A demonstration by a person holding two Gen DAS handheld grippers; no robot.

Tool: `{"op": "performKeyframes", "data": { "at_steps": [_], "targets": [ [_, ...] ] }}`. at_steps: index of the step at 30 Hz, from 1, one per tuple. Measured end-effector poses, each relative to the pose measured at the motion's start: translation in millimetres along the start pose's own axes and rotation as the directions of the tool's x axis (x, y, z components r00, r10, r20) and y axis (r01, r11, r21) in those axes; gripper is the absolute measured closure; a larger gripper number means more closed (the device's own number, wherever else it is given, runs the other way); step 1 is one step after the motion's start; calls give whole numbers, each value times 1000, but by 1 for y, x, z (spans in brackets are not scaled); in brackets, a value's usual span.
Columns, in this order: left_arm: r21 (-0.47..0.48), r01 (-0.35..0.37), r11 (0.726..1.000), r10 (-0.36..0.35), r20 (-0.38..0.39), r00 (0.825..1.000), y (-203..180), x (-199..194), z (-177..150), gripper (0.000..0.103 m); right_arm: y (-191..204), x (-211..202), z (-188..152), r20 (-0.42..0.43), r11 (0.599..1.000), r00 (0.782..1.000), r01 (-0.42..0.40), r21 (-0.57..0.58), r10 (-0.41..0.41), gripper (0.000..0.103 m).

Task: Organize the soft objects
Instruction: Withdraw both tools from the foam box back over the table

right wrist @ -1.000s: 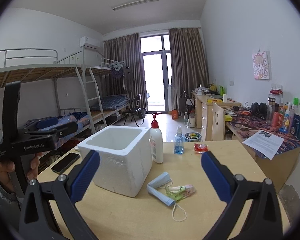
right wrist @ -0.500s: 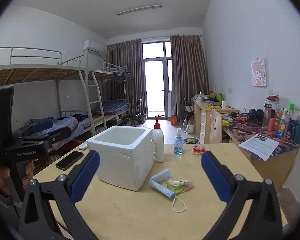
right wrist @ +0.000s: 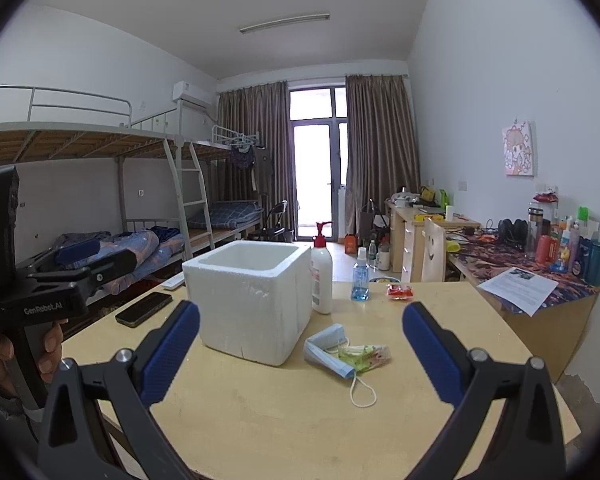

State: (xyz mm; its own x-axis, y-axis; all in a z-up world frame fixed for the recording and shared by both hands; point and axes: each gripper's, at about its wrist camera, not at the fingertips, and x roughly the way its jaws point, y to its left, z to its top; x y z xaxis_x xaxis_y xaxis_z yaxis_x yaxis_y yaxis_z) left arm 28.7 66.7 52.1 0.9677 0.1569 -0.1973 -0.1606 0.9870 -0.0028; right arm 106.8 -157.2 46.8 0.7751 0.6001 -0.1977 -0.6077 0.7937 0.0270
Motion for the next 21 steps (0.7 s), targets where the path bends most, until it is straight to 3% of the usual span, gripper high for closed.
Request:
{"op": "performKeyframes", "data": {
  "at_steps": [21],
  "targets": [
    [-22,0,1000,0,0,1000,-5,-2,-41,1,6,5,-32,-31,997,997,-66,28,67,1]
  ]
}}
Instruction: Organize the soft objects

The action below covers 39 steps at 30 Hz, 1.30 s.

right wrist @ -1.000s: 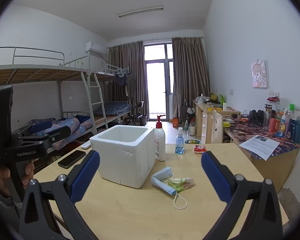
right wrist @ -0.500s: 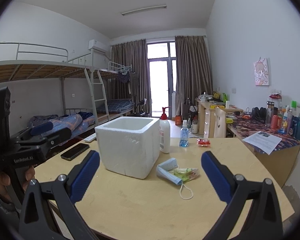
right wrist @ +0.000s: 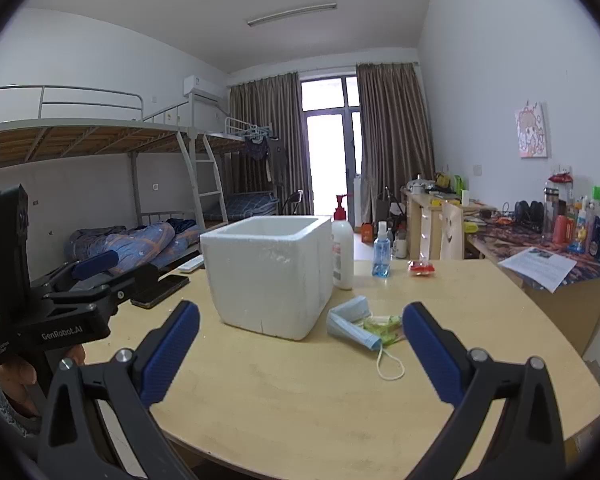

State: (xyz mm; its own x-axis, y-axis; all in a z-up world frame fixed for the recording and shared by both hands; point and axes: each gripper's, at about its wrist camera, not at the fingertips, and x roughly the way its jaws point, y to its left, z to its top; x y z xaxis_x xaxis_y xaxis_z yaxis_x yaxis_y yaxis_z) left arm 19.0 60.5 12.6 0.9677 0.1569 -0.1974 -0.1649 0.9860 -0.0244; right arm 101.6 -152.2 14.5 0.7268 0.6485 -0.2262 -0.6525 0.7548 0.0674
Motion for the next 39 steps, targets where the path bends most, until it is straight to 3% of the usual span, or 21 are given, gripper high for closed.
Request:
{"op": "performKeyframes", "data": {
  "at_steps": [18,33,39],
  "targets": [
    [-4,10,1000,-10,-22,1000,-13,0,-42,1,-13,1,-35,-48,1000,999,8,22,-7,1],
    [66,150,986,-143,-110,984,-50,24,-58,1,-40,8,-52,-94,994,994,68,88,-59,0],
    [60,175,983,-164,-152,975,-64,44,-57,1,-57,11,-55,-113,989,989,105,104,-93,0]
  ]
}}
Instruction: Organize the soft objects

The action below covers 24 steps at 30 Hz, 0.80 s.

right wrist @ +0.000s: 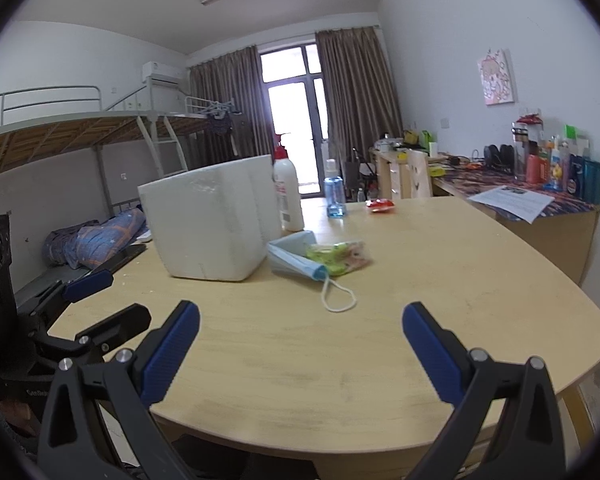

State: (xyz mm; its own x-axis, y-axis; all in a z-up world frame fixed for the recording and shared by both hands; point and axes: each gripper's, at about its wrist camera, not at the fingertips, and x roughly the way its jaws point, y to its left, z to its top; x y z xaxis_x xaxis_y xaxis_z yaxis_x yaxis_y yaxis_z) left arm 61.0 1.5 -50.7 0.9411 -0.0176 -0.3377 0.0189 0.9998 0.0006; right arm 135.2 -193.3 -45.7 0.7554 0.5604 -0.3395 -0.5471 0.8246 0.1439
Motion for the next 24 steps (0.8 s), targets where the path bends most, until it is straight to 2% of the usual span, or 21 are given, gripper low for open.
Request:
{"op": "performKeyframes", "data": {
  "at_steps": [10,24],
  "targets": [
    [-9,29,1000,-30,-87,996,-8,34,12,1,-29,10,7,-22,999,999,43,25,-43,0],
    [-37,11,999,-17,-178,984,-6,79,32,1,-51,41,23,-74,999,997,31,39,-28,0]
  ]
}}
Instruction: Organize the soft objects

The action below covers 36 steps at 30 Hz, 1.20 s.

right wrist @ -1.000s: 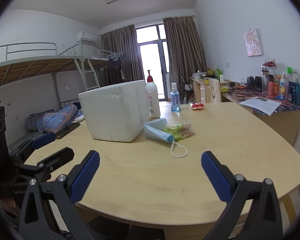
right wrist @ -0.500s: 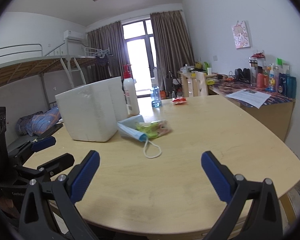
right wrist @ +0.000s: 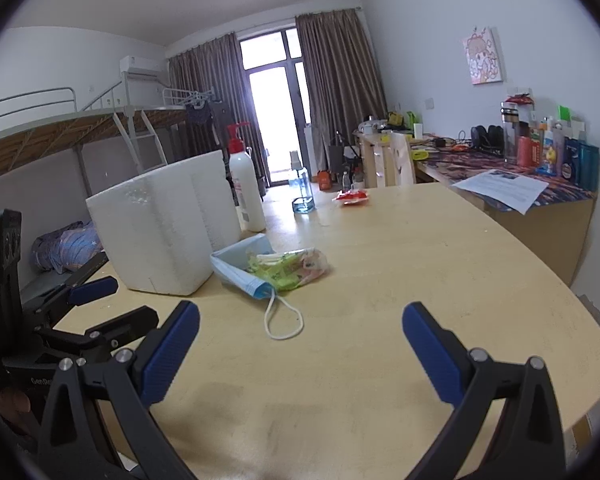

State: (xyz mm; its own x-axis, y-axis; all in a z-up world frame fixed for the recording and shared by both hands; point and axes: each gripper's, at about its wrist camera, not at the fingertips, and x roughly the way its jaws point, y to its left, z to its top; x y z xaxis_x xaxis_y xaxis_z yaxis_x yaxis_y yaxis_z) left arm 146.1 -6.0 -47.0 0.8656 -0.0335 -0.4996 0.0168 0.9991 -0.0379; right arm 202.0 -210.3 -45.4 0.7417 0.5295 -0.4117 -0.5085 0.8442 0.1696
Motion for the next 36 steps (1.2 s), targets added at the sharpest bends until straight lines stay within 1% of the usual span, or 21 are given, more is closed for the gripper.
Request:
{"op": "performKeyframes", "data": {
  "at_steps": [3,7,11,16,20,25,32,36],
  "targets": [
    [9,4,1000,-3,-15,1000,-3,9,5,1,-6,11,5,-27,1000,1000,-1,1,1,1],
    [-4,6,1000,-6,-38,999,-5,24,13,1,-17,18,10,-41,1000,999,-15,17,16,1],
    [-12,9,1000,-10,-74,997,-10,43,22,1,-24,23,15,-53,1000,999,-1,6,2,0],
    [-22,35,999,-37,-122,992,-16,62,30,1,-32,28,18,-66,1000,998,8,3,-8,0],
    [-27,42,999,-45,-138,989,-19,77,38,1,-38,33,21,-75,1000,997,14,6,-13,0],
    [-42,32,999,-39,-153,988,-16,93,46,1,-44,38,24,-82,1000,996,15,12,-14,0],
    [-56,-12,998,1,-191,982,-5,115,51,1,-47,49,28,-101,1000,995,9,17,-7,1],
    [-63,-27,998,15,-183,983,1,117,53,1,-46,56,32,-115,1000,993,4,6,-4,1]
  ]
}}
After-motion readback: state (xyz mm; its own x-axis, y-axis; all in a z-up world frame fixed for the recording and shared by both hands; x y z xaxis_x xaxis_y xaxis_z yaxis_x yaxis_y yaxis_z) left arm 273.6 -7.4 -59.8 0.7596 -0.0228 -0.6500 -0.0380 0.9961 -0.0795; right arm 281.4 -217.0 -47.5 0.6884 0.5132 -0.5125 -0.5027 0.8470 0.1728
